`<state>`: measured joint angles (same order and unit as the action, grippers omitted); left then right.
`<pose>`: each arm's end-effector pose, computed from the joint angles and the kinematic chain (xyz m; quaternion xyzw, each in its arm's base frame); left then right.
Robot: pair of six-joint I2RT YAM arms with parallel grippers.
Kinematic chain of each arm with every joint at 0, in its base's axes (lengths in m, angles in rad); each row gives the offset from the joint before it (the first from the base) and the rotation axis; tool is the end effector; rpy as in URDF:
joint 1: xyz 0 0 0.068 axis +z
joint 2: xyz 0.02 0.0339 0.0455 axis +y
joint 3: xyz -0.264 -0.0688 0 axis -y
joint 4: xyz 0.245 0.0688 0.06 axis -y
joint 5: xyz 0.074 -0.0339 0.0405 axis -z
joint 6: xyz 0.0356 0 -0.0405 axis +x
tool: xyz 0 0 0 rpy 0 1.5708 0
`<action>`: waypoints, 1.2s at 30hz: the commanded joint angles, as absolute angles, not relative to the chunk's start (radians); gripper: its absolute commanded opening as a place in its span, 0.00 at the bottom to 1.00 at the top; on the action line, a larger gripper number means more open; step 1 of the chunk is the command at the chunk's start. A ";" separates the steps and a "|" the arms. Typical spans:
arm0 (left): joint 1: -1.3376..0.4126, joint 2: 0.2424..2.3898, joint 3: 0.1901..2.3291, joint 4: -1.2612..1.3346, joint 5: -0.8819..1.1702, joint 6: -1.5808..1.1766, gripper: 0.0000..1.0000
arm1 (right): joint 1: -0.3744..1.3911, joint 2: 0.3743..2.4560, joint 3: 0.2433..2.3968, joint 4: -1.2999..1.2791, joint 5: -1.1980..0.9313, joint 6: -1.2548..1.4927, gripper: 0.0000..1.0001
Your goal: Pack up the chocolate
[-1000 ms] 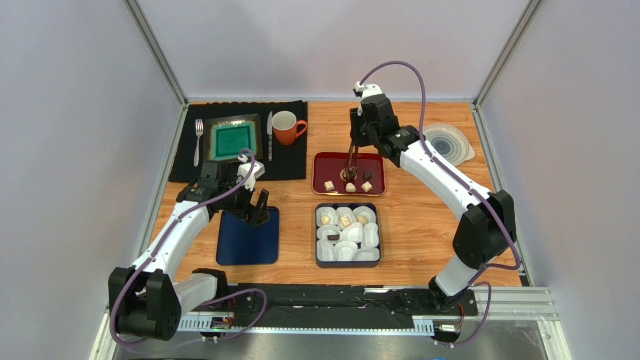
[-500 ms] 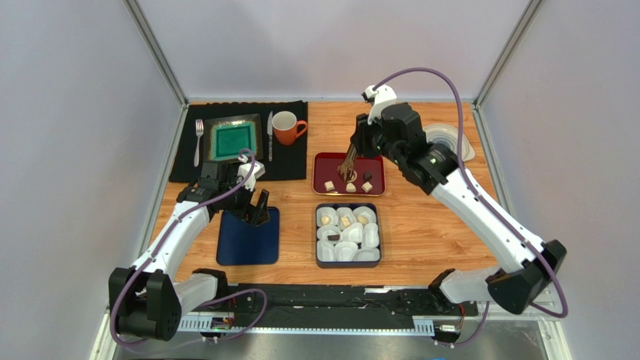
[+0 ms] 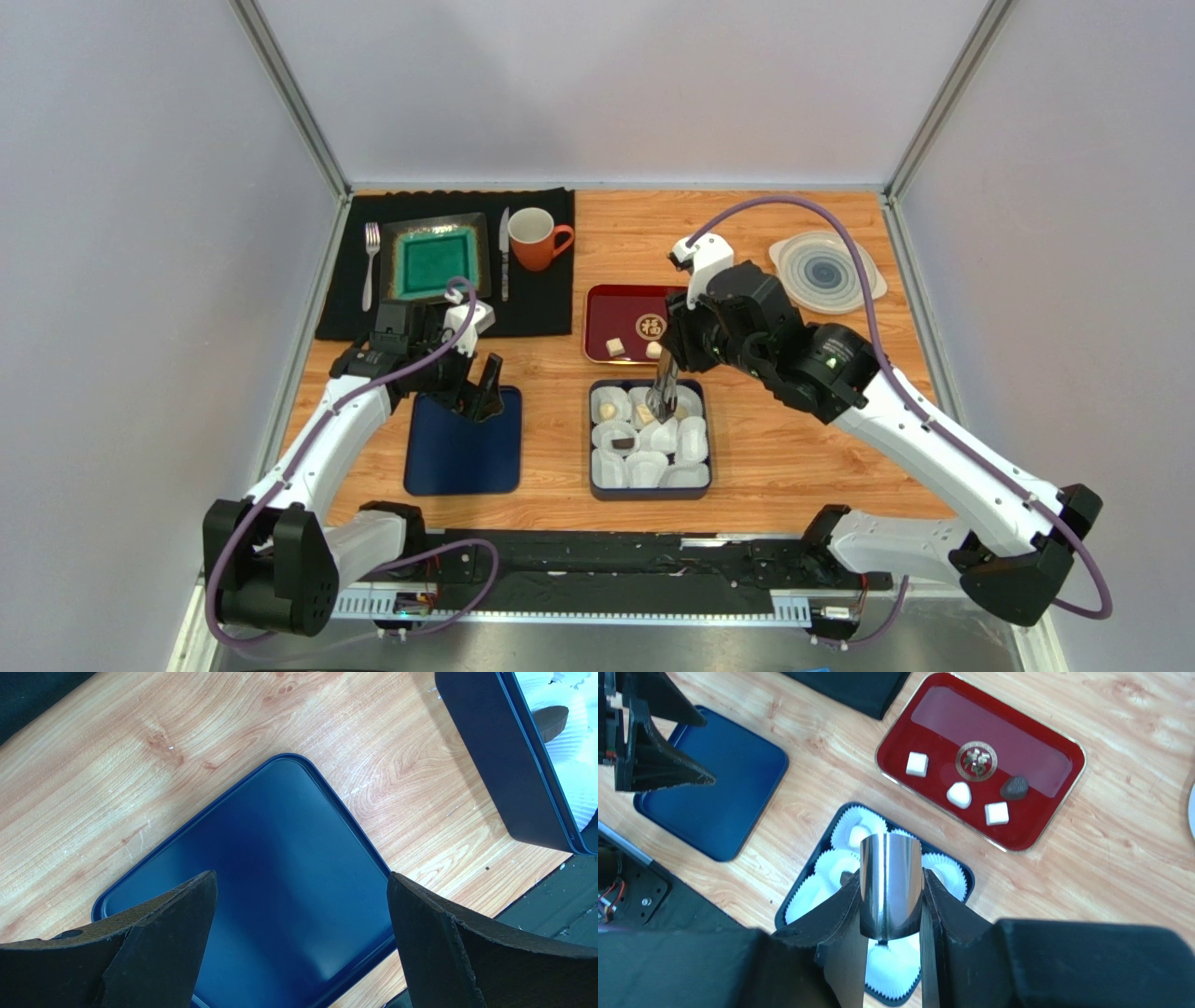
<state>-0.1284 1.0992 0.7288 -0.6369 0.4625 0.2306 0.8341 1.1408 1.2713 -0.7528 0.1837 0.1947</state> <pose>0.2030 -0.0422 0.2264 0.2296 0.9086 -0.2060 0.2815 0.1618 0.1687 0.3813 -0.2387 0.8542 0.1527 0.4360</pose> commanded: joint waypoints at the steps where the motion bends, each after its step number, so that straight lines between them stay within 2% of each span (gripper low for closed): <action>1: -0.123 1.088 0.759 -0.637 0.482 0.227 0.99 | 0.864 1.068 1.261 -0.781 0.225 0.238 0.13; 17: -0.124 1.083 0.761 -0.640 0.477 0.232 0.99 | 0.923 1.066 1.235 -0.770 0.244 0.275 0.18; 24: -0.124 1.083 0.762 -0.640 0.482 0.230 0.99 | 0.925 1.068 1.221 -0.752 0.249 0.281 0.24; 36: -0.123 1.077 0.758 -0.640 0.482 0.233 0.99 | 0.927 1.086 1.224 -0.724 0.253 0.279 0.28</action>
<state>-0.1284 1.0992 0.7288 -0.6395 0.4660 0.2298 0.9199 1.0824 1.2160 -0.7906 0.2340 0.2665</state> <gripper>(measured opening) 0.992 0.298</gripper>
